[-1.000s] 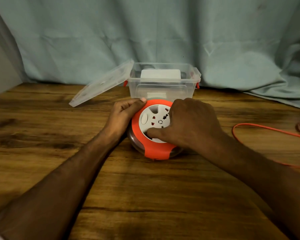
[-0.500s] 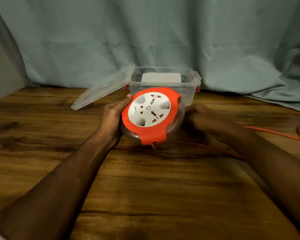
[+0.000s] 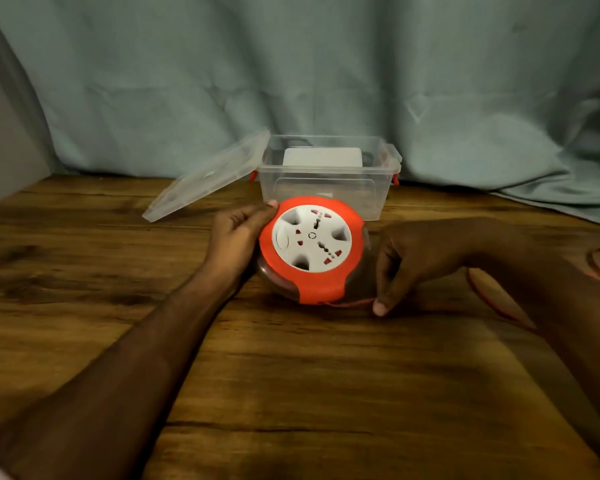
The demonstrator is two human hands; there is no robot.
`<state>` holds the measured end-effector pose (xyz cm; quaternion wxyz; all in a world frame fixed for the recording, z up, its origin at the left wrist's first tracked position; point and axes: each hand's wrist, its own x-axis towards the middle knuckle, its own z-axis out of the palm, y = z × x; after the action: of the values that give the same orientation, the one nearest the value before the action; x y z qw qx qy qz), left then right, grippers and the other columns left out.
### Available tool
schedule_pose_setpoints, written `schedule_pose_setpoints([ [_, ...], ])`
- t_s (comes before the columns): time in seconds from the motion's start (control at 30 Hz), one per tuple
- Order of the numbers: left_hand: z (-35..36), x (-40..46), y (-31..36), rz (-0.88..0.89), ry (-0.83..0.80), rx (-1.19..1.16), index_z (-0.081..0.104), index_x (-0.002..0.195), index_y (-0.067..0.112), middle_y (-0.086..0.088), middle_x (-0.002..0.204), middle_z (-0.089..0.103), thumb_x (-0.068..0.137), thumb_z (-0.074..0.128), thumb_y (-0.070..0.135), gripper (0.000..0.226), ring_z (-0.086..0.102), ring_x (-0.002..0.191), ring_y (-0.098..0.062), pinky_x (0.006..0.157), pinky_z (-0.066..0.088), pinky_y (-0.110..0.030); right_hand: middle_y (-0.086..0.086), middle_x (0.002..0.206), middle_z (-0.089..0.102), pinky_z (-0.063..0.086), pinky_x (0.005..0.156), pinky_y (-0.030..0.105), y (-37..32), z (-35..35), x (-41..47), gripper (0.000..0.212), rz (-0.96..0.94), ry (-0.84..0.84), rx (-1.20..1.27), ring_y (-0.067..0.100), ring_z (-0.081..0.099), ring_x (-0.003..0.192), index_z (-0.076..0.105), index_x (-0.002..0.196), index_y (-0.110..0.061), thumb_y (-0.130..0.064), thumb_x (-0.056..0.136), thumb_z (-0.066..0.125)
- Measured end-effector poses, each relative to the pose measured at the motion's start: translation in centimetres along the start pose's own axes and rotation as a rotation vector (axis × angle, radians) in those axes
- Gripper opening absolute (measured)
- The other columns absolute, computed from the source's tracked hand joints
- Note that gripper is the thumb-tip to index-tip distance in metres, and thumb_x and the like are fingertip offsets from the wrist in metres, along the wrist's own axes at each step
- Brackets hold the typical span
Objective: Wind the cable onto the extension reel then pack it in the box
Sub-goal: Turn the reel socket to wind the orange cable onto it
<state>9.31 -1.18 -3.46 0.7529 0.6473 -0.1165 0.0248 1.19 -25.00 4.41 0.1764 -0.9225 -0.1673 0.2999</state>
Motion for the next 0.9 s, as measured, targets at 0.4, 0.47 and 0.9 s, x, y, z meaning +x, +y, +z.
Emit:
schedule_pose_setpoints([
  [0.4, 0.2, -0.1, -0.3, 0.027, -0.235, 0.129, 0.078, 0.085, 0.005, -0.017, 0.082, 0.077, 0.098, 0.062, 0.016, 0.023, 0.072, 0.065, -0.020, 0.060, 0.055, -0.026, -0.016, 0.072, 0.059, 0.049, 0.061, 0.029, -2.4, -0.2, 0.3, 0.051, -0.172, 0.697, -0.457, -0.002, 0.054, 0.067, 0.061, 0.125, -0.054, -0.036, 0.080, 0.077],
  [0.47, 0.3, -0.2, -0.3, 0.006, -0.283, 0.154, 0.078, 0.089, 0.003, -0.020, 0.085, 0.078, 0.099, 0.061, 0.018, 0.025, 0.072, 0.066, -0.021, 0.059, 0.056, -0.026, -0.017, 0.072, 0.056, 0.044, 0.059, 0.027, -2.3, 0.2, 0.4, 0.055, -0.158, 0.618, -0.464, -0.003, 0.052, 0.068, 0.055, 0.130, -0.058, -0.040, 0.082, 0.074],
  [0.9, 0.4, -0.5, 0.1, -0.007, -0.277, 0.125, 0.070, 0.100, -0.013, -0.037, 0.097, 0.071, 0.098, 0.062, 0.021, 0.035, 0.067, 0.081, -0.044, 0.070, 0.055, -0.039, -0.024, 0.107, 0.060, 0.049, 0.072, 0.028, -2.0, 0.9, 0.6, 0.064, -0.048, 0.653, -0.461, 0.002, 0.052, 0.086, 0.061, 0.125, -0.052, -0.078, 0.067, 0.063],
])
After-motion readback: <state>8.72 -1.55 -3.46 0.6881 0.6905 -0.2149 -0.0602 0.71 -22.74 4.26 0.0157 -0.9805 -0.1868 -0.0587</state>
